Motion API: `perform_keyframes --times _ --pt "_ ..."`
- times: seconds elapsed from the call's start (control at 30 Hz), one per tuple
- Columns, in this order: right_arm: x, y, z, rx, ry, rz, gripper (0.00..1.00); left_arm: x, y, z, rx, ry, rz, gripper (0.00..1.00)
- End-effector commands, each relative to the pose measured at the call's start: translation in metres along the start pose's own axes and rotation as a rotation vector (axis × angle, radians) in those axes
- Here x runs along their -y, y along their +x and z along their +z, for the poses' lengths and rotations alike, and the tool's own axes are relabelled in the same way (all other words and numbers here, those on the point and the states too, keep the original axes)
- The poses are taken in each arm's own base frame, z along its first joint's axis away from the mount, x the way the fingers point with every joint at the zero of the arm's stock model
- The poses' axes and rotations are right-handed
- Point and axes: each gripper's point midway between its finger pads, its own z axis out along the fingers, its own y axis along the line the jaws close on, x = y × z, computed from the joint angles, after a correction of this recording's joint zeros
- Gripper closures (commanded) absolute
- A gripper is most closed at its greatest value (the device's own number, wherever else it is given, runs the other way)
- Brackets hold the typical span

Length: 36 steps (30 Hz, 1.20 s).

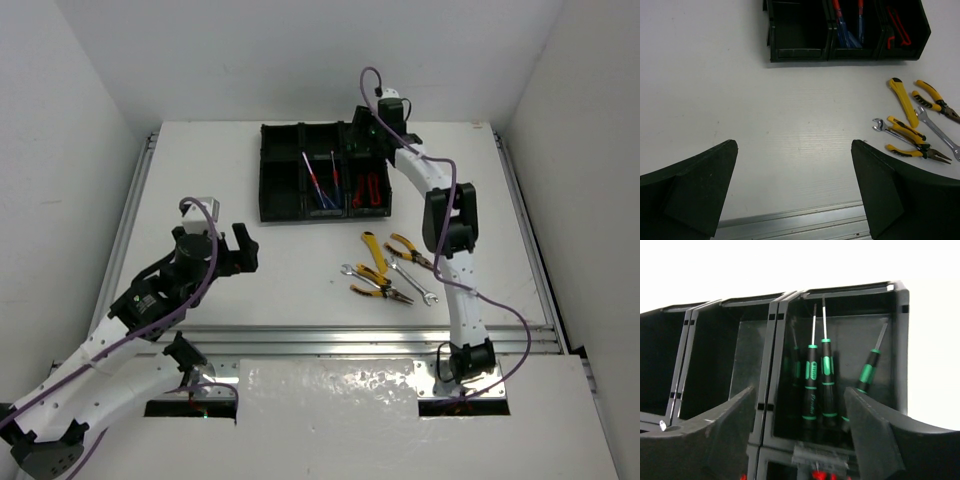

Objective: Sort the tools into containers

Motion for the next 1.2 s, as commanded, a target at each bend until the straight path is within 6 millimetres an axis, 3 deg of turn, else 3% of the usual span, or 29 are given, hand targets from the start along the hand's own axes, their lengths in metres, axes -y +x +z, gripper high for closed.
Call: perform_keyframes --times 0.0,0.03,0.07,0.1,0.13,0.17,0.2,0.23,0.27,0.3,0.33,0.37,0.43,0.53,0.57,0.7,0.8,1.0,1.17 --pt "-0.023 -0.098 -0.058 0.177 0.017 -0.056 0.27 0.005 -0.012 -0.001 0.043 0.029 -0.009 0.04" --pt "-0.024 -0.104 -0.066 0.181 0.024 -0.058 0.21 0.004 -0.011 -0.001 0.042 0.03 -0.009 0.05" --pt "-0.02 -0.096 -0.073 0.145 0.038 -0.078 0.19 0.004 -0.012 -0.001 0.045 0.029 -0.013 0.04" --pt "-0.031 -0.112 -0.097 0.161 0.018 -0.096 0.14 0.003 -0.012 -0.002 0.048 0.027 -0.014 0.04" --pt "-0.031 -0.11 -0.109 0.147 0.014 -0.112 0.08 0.003 -0.013 -0.002 0.05 0.025 -0.016 0.04" --pt "-0.022 -0.072 -0.114 0.05 0.015 -0.156 0.06 0.001 -0.015 -0.004 0.059 0.021 -0.023 0.04" --pt "-0.021 -0.06 -0.127 0.013 0.011 -0.173 0.05 -0.001 -0.016 -0.005 0.067 0.013 -0.027 0.04" --pt "-0.03 -0.067 -0.155 0.017 -0.021 -0.194 0.05 -0.003 -0.016 -0.005 0.068 0.005 -0.034 0.05" --pt "-0.01 -0.017 -0.164 -0.114 0.017 -0.218 0.05 -0.005 -0.019 -0.007 0.081 -0.001 -0.043 0.04" --pt "-0.007 -0.015 -0.185 -0.125 0.036 -0.231 0.05 -0.007 -0.019 -0.008 0.085 -0.009 -0.047 0.04" --pt "0.009 -0.003 -0.194 -0.152 0.111 -0.238 0.06 -0.008 -0.02 -0.009 0.092 -0.009 -0.051 0.04" --pt "0.03 0.039 -0.204 -0.243 0.167 -0.235 0.09 -0.008 -0.022 -0.009 0.098 -0.007 -0.054 0.04" --pt "0.05 0.071 -0.229 -0.279 0.23 -0.245 0.14 -0.006 -0.02 -0.008 0.091 0.003 -0.046 0.04" --pt "0.059 0.095 -0.249 -0.319 0.236 -0.277 0.25 -0.003 -0.017 -0.005 0.073 0.016 -0.039 0.04" --pt "0.068 0.118 -0.255 -0.375 0.243 -0.294 0.29 -0.002 -0.017 -0.004 0.067 0.02 -0.035 0.04" --pt "0.065 0.151 -0.262 -0.49 0.177 -0.299 0.47 0.002 -0.015 -0.003 0.061 0.04 -0.03 0.04" --pt "0.07 0.167 -0.267 -0.553 0.177 -0.314 0.51 0.002 -0.014 -0.003 0.058 0.04 -0.028 0.04" --pt "0.058 0.19 -0.262 -0.651 0.116 -0.378 0.51 0.003 -0.015 -0.004 0.064 0.053 -0.031 0.04" --pt "0.058 0.205 -0.26 -0.719 0.121 -0.409 0.61 0.002 -0.017 -0.007 0.076 0.054 -0.041 0.04"
